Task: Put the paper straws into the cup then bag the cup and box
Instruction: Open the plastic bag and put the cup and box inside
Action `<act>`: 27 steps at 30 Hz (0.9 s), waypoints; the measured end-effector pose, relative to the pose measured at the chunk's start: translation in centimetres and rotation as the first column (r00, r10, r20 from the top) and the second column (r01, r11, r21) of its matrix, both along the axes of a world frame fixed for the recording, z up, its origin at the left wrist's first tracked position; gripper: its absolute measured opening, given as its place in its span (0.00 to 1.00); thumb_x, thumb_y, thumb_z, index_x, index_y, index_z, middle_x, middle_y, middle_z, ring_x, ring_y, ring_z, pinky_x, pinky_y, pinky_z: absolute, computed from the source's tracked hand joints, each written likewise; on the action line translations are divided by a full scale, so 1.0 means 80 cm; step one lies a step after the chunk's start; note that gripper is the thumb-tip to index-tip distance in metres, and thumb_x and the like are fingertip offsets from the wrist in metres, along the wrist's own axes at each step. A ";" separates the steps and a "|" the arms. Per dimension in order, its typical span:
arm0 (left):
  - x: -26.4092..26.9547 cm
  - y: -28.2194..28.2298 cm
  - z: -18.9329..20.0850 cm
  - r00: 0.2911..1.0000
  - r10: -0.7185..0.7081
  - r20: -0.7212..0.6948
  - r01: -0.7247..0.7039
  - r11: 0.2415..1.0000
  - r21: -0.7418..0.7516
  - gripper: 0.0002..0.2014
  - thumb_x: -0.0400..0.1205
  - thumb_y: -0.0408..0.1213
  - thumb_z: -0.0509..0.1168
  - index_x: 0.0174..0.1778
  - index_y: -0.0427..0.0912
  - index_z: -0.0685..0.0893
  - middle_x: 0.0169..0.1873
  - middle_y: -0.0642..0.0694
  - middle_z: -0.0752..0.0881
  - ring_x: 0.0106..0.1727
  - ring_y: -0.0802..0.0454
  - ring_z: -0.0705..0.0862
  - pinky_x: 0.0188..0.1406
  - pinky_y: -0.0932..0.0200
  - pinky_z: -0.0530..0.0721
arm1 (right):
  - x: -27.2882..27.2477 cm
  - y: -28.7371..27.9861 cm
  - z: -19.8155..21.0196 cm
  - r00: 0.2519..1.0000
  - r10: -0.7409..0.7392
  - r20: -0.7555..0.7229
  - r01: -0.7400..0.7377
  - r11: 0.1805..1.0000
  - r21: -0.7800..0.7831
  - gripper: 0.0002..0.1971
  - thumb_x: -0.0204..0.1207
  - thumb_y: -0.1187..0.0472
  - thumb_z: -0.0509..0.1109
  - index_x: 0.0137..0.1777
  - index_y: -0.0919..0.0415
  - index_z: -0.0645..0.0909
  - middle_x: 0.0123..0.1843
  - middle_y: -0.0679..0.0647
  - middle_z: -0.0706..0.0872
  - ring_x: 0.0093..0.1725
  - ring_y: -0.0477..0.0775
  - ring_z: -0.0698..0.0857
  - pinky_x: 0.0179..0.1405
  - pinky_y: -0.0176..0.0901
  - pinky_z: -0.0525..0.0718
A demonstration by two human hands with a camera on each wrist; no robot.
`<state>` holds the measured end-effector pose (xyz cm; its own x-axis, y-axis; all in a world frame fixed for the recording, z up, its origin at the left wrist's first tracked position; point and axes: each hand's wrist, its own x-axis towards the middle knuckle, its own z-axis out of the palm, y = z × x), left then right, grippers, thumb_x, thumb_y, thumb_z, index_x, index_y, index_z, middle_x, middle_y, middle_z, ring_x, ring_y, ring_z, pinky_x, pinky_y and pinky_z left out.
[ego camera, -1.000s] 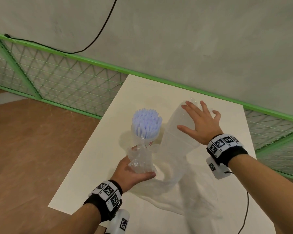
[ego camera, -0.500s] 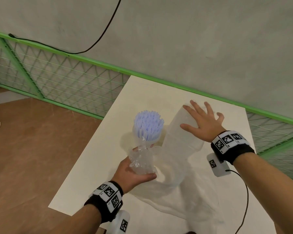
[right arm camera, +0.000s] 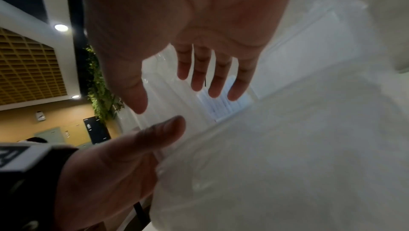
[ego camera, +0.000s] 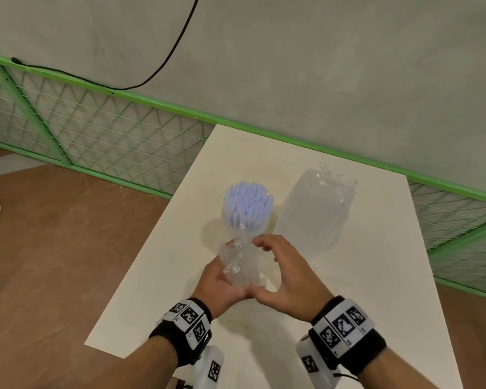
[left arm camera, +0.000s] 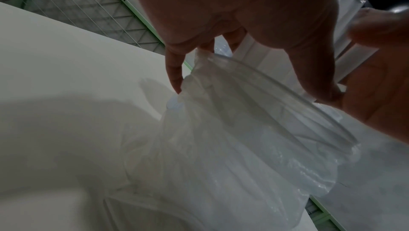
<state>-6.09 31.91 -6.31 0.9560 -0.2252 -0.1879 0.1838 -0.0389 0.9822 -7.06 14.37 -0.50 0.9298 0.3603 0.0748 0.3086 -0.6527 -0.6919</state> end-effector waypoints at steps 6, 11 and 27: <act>-0.004 -0.001 0.006 0.999 -0.046 0.001 0.046 0.999 -0.022 0.40 0.63 0.25 0.85 0.68 0.54 0.78 0.56 0.56 0.90 0.60 0.57 0.88 0.57 0.63 0.85 | -0.011 0.013 -0.022 0.980 -0.155 0.128 0.139 0.982 0.126 0.23 0.69 0.60 0.77 0.64 0.53 0.77 0.59 0.41 0.81 0.62 0.40 0.80 0.62 0.28 0.74; -0.010 0.000 0.010 0.998 -0.055 0.013 0.056 0.998 -0.022 0.37 0.65 0.28 0.84 0.68 0.53 0.79 0.58 0.56 0.90 0.61 0.58 0.87 0.59 0.63 0.84 | -0.016 0.022 -0.030 0.956 -0.235 0.178 0.204 0.963 0.174 0.17 0.70 0.67 0.73 0.58 0.56 0.79 0.54 0.44 0.81 0.57 0.37 0.79 0.59 0.25 0.73; -0.012 0.005 0.001 0.999 0.041 -0.016 -0.040 0.998 0.051 0.30 0.70 0.31 0.81 0.60 0.64 0.79 0.54 0.58 0.89 0.55 0.64 0.87 0.52 0.71 0.82 | -0.003 0.016 -0.033 0.891 -0.361 0.274 0.317 0.929 0.192 0.11 0.82 0.70 0.64 0.56 0.54 0.80 0.49 0.41 0.82 0.48 0.34 0.81 0.50 0.21 0.73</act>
